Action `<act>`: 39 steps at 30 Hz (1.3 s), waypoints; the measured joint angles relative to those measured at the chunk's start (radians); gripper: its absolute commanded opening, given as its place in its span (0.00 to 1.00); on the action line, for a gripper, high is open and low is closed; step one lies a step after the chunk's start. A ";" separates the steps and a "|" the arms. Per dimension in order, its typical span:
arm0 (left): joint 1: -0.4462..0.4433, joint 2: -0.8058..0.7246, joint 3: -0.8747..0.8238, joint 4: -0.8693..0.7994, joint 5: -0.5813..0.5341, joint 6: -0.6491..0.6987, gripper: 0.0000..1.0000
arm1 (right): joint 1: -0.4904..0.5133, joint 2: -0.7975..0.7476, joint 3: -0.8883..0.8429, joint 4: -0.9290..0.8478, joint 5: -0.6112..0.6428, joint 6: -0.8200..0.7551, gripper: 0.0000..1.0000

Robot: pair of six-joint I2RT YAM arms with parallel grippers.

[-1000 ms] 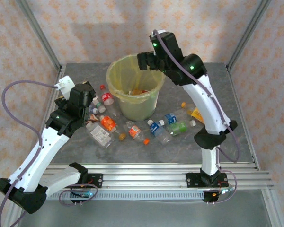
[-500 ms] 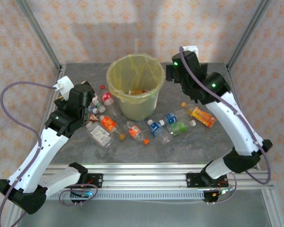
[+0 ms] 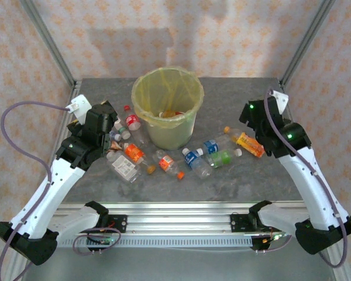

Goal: Put the plastic bottles in the bin

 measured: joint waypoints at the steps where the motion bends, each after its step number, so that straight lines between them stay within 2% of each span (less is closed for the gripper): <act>1: 0.000 0.000 0.000 0.000 0.000 -0.001 1.00 | -0.018 -0.011 -0.026 -0.001 -0.013 0.013 0.99; 11: 0.006 0.010 -0.005 0.000 0.007 -0.011 1.00 | -0.086 -0.050 -0.305 0.011 -0.174 0.153 0.99; 20: 0.006 0.039 -0.005 -0.001 0.011 -0.011 1.00 | -0.089 -0.051 -0.562 0.144 -0.369 0.363 0.99; 31: 0.006 0.064 -0.005 -0.001 0.017 -0.015 1.00 | -0.085 -0.069 -0.704 0.343 -0.521 0.507 0.99; 39: 0.009 0.088 -0.005 -0.001 0.034 -0.015 1.00 | -0.030 -0.011 -0.706 0.423 -0.536 0.535 0.99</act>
